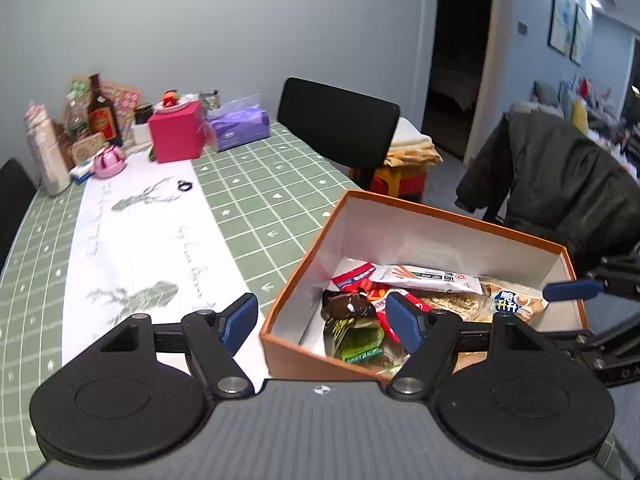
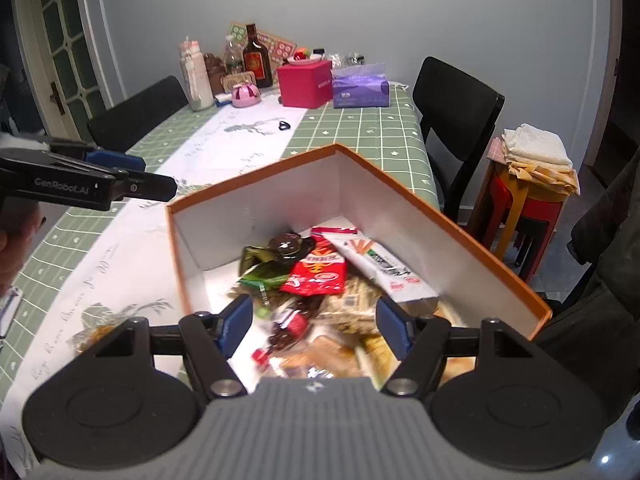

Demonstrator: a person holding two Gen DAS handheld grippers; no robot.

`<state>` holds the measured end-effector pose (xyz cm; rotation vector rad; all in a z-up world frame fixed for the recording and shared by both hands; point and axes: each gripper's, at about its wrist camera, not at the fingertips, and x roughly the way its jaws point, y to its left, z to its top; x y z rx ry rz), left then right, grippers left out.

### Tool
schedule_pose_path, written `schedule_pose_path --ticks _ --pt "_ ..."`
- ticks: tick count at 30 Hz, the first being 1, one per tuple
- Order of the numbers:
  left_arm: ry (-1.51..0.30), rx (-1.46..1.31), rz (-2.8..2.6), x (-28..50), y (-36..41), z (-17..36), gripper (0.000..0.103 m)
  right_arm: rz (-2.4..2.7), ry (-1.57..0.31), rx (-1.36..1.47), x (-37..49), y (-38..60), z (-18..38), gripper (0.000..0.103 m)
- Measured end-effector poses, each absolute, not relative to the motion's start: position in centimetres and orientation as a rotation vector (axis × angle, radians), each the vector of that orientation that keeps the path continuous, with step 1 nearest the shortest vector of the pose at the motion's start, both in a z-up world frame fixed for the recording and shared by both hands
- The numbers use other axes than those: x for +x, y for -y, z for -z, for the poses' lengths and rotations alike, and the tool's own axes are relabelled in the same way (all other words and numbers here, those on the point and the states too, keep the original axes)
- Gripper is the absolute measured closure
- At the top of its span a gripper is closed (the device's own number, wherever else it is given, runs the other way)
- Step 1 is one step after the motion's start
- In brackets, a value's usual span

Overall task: Organize snacks
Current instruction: 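Move both open tools back toward the waffle bag and hawthorn-ball bag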

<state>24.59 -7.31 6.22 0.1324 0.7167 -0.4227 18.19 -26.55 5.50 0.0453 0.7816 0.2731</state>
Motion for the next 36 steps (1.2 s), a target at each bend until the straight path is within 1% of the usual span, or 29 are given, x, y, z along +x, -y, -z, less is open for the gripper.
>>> schedule_pose_path --ticks 4,8,14,16,17,20,31,33,36 --pt "-0.722 0.099 0.394 23.7 5.5 -5.4 0.017 -0.292 -0.756 0.051 16.0 25.4 -5.4 0.035" --pt "-0.737 0.088 0.363 22.8 3.7 -4.2 0.017 -0.321 -0.746 0.053 14.1 23.9 -5.1 0.033" --pt "-0.772 0.05 0.328 20.9 0.6 -2.2 0.017 -0.314 -0.773 0.045 12.2 22.3 -3.0 0.033" --pt "-0.783 0.058 0.32 20.2 0.0 -1.5 0.017 -0.298 -0.766 0.027 11.4 21.7 -2.5 0.031" --pt "-0.787 0.062 0.315 19.8 -0.2 -1.1 0.017 -0.285 -0.756 0.008 11.0 21.4 -2.4 0.029" --pt "-0.796 0.064 0.306 18.6 -0.8 -0.1 0.017 -0.248 -0.731 -0.007 10.2 21.0 -2.6 0.027" --pt "-0.856 0.029 0.33 15.4 -2.0 3.4 0.014 -0.179 -0.648 0.03 8.5 20.6 -3.3 0.028" --pt "-0.862 0.039 0.335 14.9 -1.9 3.9 0.014 -0.173 -0.639 0.004 8.3 20.0 -3.3 0.026" --pt "-0.877 0.051 0.348 14.4 -1.6 4.5 0.011 -0.184 -0.626 -0.025 7.9 19.2 -3.2 0.027"
